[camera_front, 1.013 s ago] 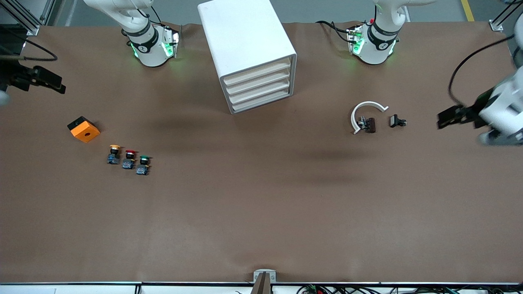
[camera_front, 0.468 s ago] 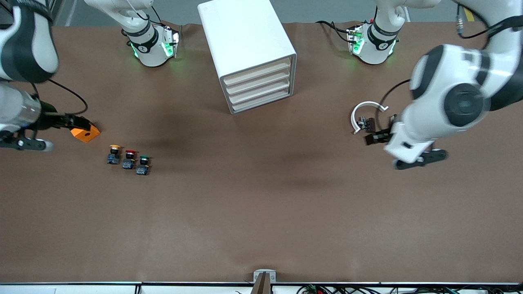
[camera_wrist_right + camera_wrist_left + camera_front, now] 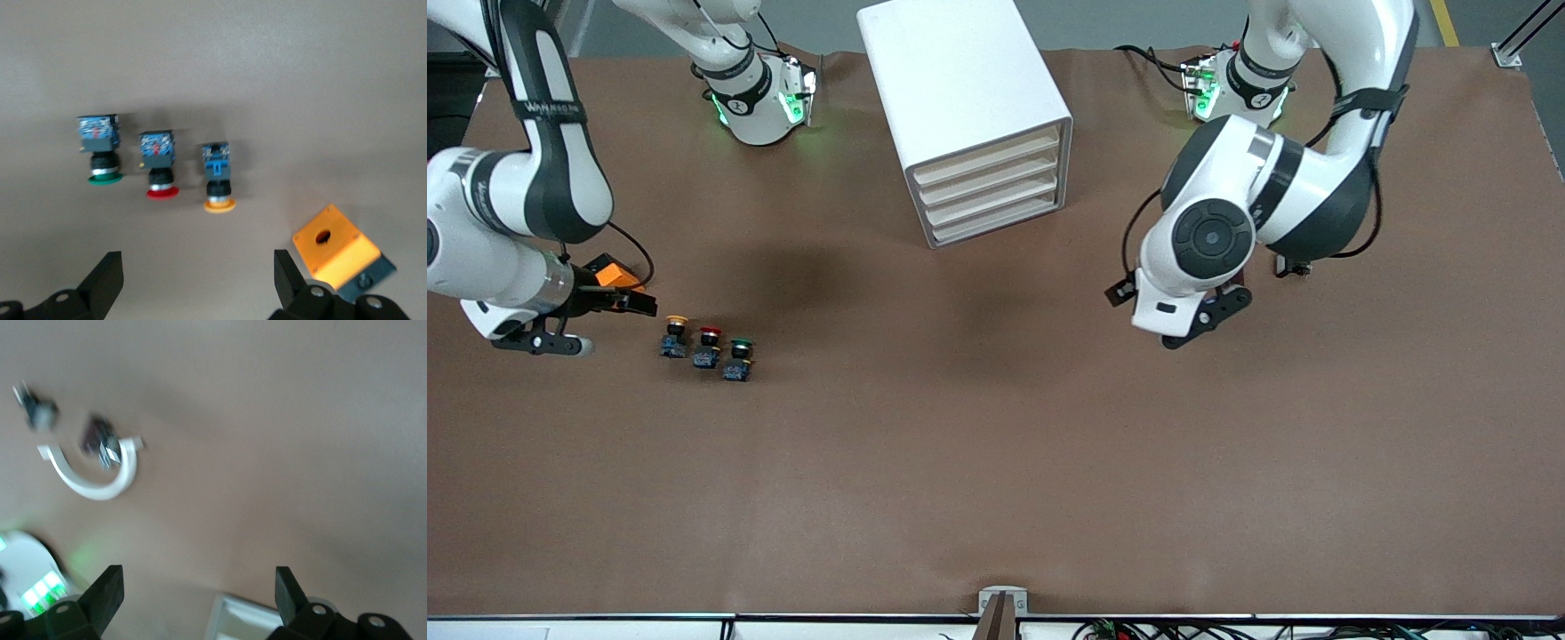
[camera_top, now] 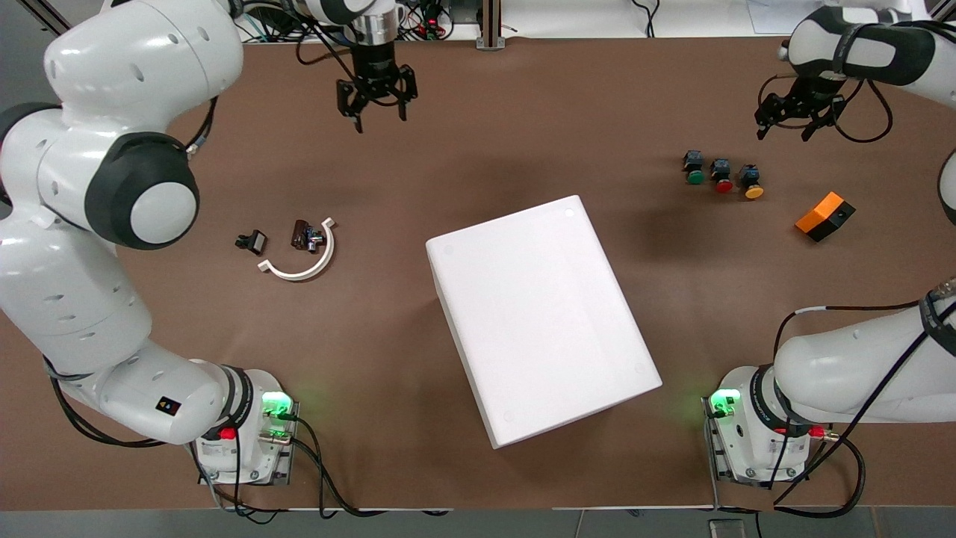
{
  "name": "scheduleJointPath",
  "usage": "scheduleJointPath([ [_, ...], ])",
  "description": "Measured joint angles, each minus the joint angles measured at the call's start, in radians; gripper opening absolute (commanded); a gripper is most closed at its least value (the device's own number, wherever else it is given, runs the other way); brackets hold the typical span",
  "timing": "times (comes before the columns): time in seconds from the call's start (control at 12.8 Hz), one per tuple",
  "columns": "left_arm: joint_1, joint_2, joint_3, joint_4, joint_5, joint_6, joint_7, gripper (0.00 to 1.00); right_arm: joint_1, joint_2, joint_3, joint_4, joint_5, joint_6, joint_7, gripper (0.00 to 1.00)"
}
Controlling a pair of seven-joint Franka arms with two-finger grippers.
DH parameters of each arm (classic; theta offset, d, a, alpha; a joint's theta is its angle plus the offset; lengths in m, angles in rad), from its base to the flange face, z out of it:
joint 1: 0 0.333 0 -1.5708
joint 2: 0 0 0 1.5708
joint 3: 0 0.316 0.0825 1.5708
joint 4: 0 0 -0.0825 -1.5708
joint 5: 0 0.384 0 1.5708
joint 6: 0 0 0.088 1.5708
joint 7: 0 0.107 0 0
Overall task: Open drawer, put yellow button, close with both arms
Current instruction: 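Grasp the yellow button with the right gripper while the left gripper grips the drawer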
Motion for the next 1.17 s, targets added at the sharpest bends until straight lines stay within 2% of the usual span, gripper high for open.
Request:
scheduleJointPath([
  [0.31,-0.022,0.036,0.001,0.012,-0.241,0.0,-0.265,1.0,-0.053,0.16,-0.001,0.0,0.0,0.187,-0.106,1.0],
  [0.7,-0.017,0.118,0.007,0.019,-0.508,0.042,-0.549,1.0,-0.053,0.235,0.007,0.001,0.0,0.261,-0.109,1.0],
  [1.09,-0.032,0.203,0.005,0.025,-0.601,0.123,-0.91,1.0,-0.052,0.267,0.009,-0.003,0.0,0.262,-0.109,1.0],
  [1.17,-0.039,0.217,0.005,0.029,-0.611,0.124,-0.969,1.0,-0.052,0.272,0.01,-0.003,0.0,0.261,-0.109,0.78],
])
